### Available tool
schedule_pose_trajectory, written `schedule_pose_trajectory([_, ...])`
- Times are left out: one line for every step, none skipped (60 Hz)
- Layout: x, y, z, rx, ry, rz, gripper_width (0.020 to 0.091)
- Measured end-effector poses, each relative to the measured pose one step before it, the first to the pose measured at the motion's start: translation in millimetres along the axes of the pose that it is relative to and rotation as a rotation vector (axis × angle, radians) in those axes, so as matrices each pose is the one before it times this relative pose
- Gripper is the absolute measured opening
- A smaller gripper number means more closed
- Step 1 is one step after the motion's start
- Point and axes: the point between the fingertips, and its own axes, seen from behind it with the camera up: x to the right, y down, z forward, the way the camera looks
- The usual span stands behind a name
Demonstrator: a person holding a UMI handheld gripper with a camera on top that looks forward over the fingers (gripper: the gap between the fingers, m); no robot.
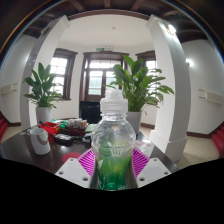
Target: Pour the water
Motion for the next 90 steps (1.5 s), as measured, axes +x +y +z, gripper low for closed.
schedule_pose_trajectory([-0.13, 0.05, -0.60, -0.00238, -0.00146, 0.0036, 0.0444])
schedule_pose_trajectory([0.14, -0.82, -0.32, -0.00167, -0.00003, 0.0065, 0.0402])
schedule_pose_trajectory([1.16, -0.49, -1.04, -0.00156, 0.00053, 0.0054, 0.0385])
schedule_pose_trajectory([11.90, -0.62, -0.88, 0.00174, 0.00011, -0.0073, 0.0363])
schedule_pose_trajectory([0.33, -0.90, -0.34, 0.00036, -0.00187, -0.0057, 0.0345])
schedule_pose_trajectory([-0.52, -0.23, 0.44, 0.00103, -0.00258, -0.0061, 0.0340])
schedule_pose_trajectory([0.06, -0.18, -0.12, -0.00097, -0.00243, -0.0046, 0.0340])
schedule_pose_trajectory([-0.43, -0.03, 0.13, -0.00211, -0.00317, -0.0034, 0.0339])
schedule_pose_trajectory([-4.81, -7.96, 4.65, -0.00525, 0.00060, -0.0024, 0.0338])
schedule_pose_trajectory([-0.90, -1.47, 1.14, -0.00424, -0.00079, -0.0052, 0.0338])
schedule_pose_trajectory([-2.29, 4.25, 1.50, -0.00113, 0.00143, -0.0060, 0.0338])
schedule_pose_trajectory([0.32, -1.36, 0.90, -0.00365, 0.00145, -0.0082, 0.0338])
schedule_pose_trajectory([0.12, -1.31, 1.11, -0.00494, 0.00238, -0.0121, 0.0338])
schedule_pose_trajectory([0.22, -1.28, 1.11, -0.00550, 0.00497, -0.0156, 0.0338])
schedule_pose_trajectory([1.37, -1.34, 1.48, -0.00556, 0.00931, -0.0198, 0.0339])
schedule_pose_trajectory([1.65, -2.24, 1.24, -0.00300, 0.01047, -0.0216, 0.0338])
schedule_pose_trajectory([0.71, -3.11, 1.86, 0.00054, 0.00753, -0.0234, 0.0338])
schedule_pose_trajectory([-1.08, -3.71, 2.51, 0.00112, 0.00149, -0.0265, 0.0338])
schedule_pose_trajectory([-4.63, -8.46, 8.66, 0.00033, 0.00006, -0.0292, 0.0338])
schedule_pose_trajectory([-10.02, 0.00, -1.69, 0.00017, 0.00064, -0.0349, 0.0338])
schedule_pose_trajectory([-2.57, -4.02, 3.52, -0.00449, -0.00157, -0.0363, 0.0338])
schedule_pose_trajectory([-2.35, -3.23, 3.52, -0.00656, -0.00031, -0.0416, 0.0338])
schedule_pose_trajectory([-2.26, -3.78, 3.88, -0.00390, -0.00127, -0.0451, 0.0339])
schedule_pose_trajectory([-2.58, -6.00, 3.96, 0.00217, -0.00184, -0.0457, 0.0339])
schedule_pose_trajectory([-2.43, -6.95, 4.20, 0.00605, -0.00076, -0.0457, 0.0337])
schedule_pose_trajectory([-3.06, -10.54, 5.97, 0.00416, -0.00067, -0.0506, 0.0337])
schedule_pose_trajectory([-4.75, -6.25, 2.87, 0.00053, 0.00125, -0.0575, 0.0337])
schedule_pose_trajectory([-2.07, -5.66, 5.14, 0.00077, -0.00165, -0.0582, 0.0339])
schedule_pose_trajectory([-1.79, -6.27, 4.83, 0.00270, -0.00004, -0.0559, 0.0337])
schedule_pose_trajectory([-2.05, -6.74, 5.58, 0.00297, -0.00003, -0.0571, 0.0340])
schedule_pose_trajectory([-3.11, -6.59, 5.43, 0.00243, -0.00284, -0.0608, 0.0340])
schedule_pose_trajectory([-3.09, -7.21, 5.15, 0.00574, -0.00386, -0.0606, 0.0338])
schedule_pose_trajectory([-1.49, -7.96, 4.78, 0.00845, -0.00279, -0.0576, 0.0339])
schedule_pose_trajectory([6.96, -18.93, 10.73, 0.01268, -0.01391, -0.0480, 0.0339])
schedule_pose_trajectory([-1.97, 0.28, -1.31, 0.00330, 0.01165, -0.0619, 0.0338])
schedule_pose_trajectory([0.51, -8.28, 4.45, 0.00527, 0.00383, -0.0540, 0.0339])
schedule_pose_trajectory([1.47, -7.10, 3.59, 0.00697, 0.00602, -0.0509, 0.0338])
schedule_pose_trajectory([0.96, -8.20, 3.46, 0.00972, 0.00612, -0.0479, 0.0338])
schedule_pose_trajectory([1.94, -8.25, 3.93, 0.01108, 0.00515, -0.0466, 0.0338])
schedule_pose_trajectory([1.46, -7.78, 4.02, 0.00796, 0.00293, -0.0472, 0.0339])
schedule_pose_trajectory([0.86, -7.23, 3.49, 0.00534, 0.00102, -0.0485, 0.0338])
schedule_pose_trajectory([1.29, -4.62, 15.17, 0.01138, -0.00198, -0.0454, 0.0339])
schedule_pose_trajectory([3.92, -9.92, -1.62, 0.00716, 0.00242, -0.0402, 0.0339])
schedule_pose_trajectory([1.35, -4.78, 4.28, 0.00624, 0.00405, -0.0416, 0.0339])
schedule_pose_trajectory([2.27, -4.73, 4.61, 0.00414, 0.00394, -0.0425, 0.0339])
schedule_pose_trajectory([1.64, -3.95, 3.94, 0.00278, 0.00345, -0.0452, 0.0340])
schedule_pose_trajectory([1.71, -3.29, 3.70, 0.00272, 0.00292, -0.0463, 0.0340])
schedule_pose_trajectory([2.48, -2.89, 2.86, 0.00336, 0.00399, -0.0461, 0.0340])
schedule_pose_trajectory([3.33, -2.48, 14.01, 0.01521, 0.00665, -0.0343, 0.0339])
schedule_pose_trajectory([4.68, -5.28, 2.41, 0.00787, 0.00958, -0.0459, 0.0339])
schedule_pose_trajectory([2.06, 1.42, 12.65, 0.01825, 0.01345, -0.0418, 0.0340])
schedule_pose_trajectory([3.10, -2.98, 3.30, 0.00740, 0.00943, -0.0421, 0.0338])
schedule_pose_trajectory([3.27, -0.73, 3.26, 0.00059, 0.00529, -0.0485, 0.0337])
schedule_pose_trajectory([3.25, 0.89, 4.04, -0.00171, 0.00522, -0.0488, 0.0339])
schedule_pose_trajectory([2.79, 1.42, 4.59, -0.00279, 0.00843, -0.0442, 0.0338])
schedule_pose_trajectory([3.61, 1.92, 4.38, -0.00291, 0.01037, -0.0390, 0.0340])
schedule_pose_trajectory([2.43, 2.51, 10.48, -0.00041, 0.00990, -0.0346, 0.0340])
schedule_pose_trajectory([7.70, -3.80, -0.63, -0.00084, 0.00735, -0.0317, 0.0342])
schedule_pose_trajectory([3.19, 0.64, 4.04, 0.00156, 0.00983, -0.0284, 0.0341])
schedule_pose_trajectory([3.45, 1.12, 3.76, -0.00066, 0.00935, -0.0243, 0.0339])
schedule_pose_trajectory([2.05, 2.51, 4.11, -0.00280, 0.00718, -0.0233, 0.0340])
schedule_pose_trajectory([2.10, 3.64, 3.44, -0.00532, 0.00523, -0.0224, 0.0340])
schedule_pose_trajectory([0.98, 6.91, 13.89, 0.00089, 0.00622, -0.0212, 0.0341])
schedule_pose_trajectory([2.32, 2.49, 4.63, -0.00167, 0.00476, -0.0175, 0.0341])
schedule_pose_trajectory([1.32, 2.30, 3.89, 0.00084, 0.00472, -0.0162, 0.0342])
schedule_pose_trajectory([1.01, 2.06, 3.86, 0.00149, 0.00479, -0.0167, 0.0342])
schedule_pose_trajectory([-0.02, 3.70, 7.42, -0.00220, 0.00447, -0.0168, 0.0340])
schedule_pose_trajectory([1.59, -1.68, 0.86, 0.00528, 0.00088, -0.0206, 0.0346])
schedule_pose_trajectory([0.68, 1.99, 4.28, -0.00043, 0.00460, -0.0212, 0.0341])
schedule_pose_trajectory([0.87, 1.65, 4.40, 0.00107, 0.00618, -0.0198, 0.0340])
schedule_pose_trajectory([0.42, 1.59, 4.57, 0.00186, 0.00614, -0.0188, 0.0341])
schedule_pose_trajectory([-0.31, 0.27, -0.26, 0.00178, 0.00192, -0.0154, 0.0345])
schedule_pose_trajectory([-0.57, 1.42, 4.23, 0.00353, 0.00424, -0.0135, 0.0345])
schedule_pose_trajectory([0.29, 1.34, 3.74, 0.00195, 0.00679, -0.0041, 0.0342])
schedule_pose_trajectory([-0.30, 1.33, 3.41, 0.00205, 0.00404, 0.0001, 0.0343])
schedule_pose_trajectory([-1.02, 0.84, 3.41, 0.00289, 0.00032, 0.0026, 0.0344])
schedule_pose_trajectory([-2.16, 1.29, 2.91, 0.00110, -0.00419, 0.0058, 0.0342])
schedule_pose_trajectory([-2.05, 2.26, 3.39, -0.00116, -0.00560, 0.0094, 0.0341])
schedule_pose_trajectory([4.16, 4.24, 0.11, -0.00536, -0.00859, 0.0136, 0.0341])
schedule_pose_trajectory([0.61, 1.42, 3.16, -0.00018, -0.00386, 0.0170, 0.0342])
schedule_pose_trajectory([1.72, 0.14, 2.17, -0.00009, -0.00290, 0.0217, 0.0342])
schedule_pose_trajectory([0.90, 2.27, 2.23, -0.00017, -0.00104, 0.0252, 0.0341])
schedule_pose_trajectory([1.21, 2.44, 2.51, 0.00053, 0.00089, 0.0287, 0.0342])
schedule_pose_trajectory([2.53, 2.47, 2.79, 0.00093, 0.00234, 0.0317, 0.0340])
schedule_pose_trajectory([-1.83, 14.83, 6.10, -0.00558, 0.00100, 0.0350, 0.0342])
schedule_pose_trajectory([4.84, 3.74, 0.98, -0.00062, -0.00074, 0.0421, 0.0340])
schedule_pose_trajectory([2.63, 5.03, 2.65, -0.00364, -0.00038, 0.0484, 0.0342])
schedule_pose_trajectory([2.93, 5.12, 3.31, -0.00250, -0.00346, 0.0565, 0.0339])
schedule_pose_trajectory([1.69, 5.45, 3.41, -0.00376, -0.00926, 0.0645, 0.0339])
schedule_pose_trajectory([1.03, 6.33, 3.00, -0.00805, -0.01481, 0.0742, 0.0339])
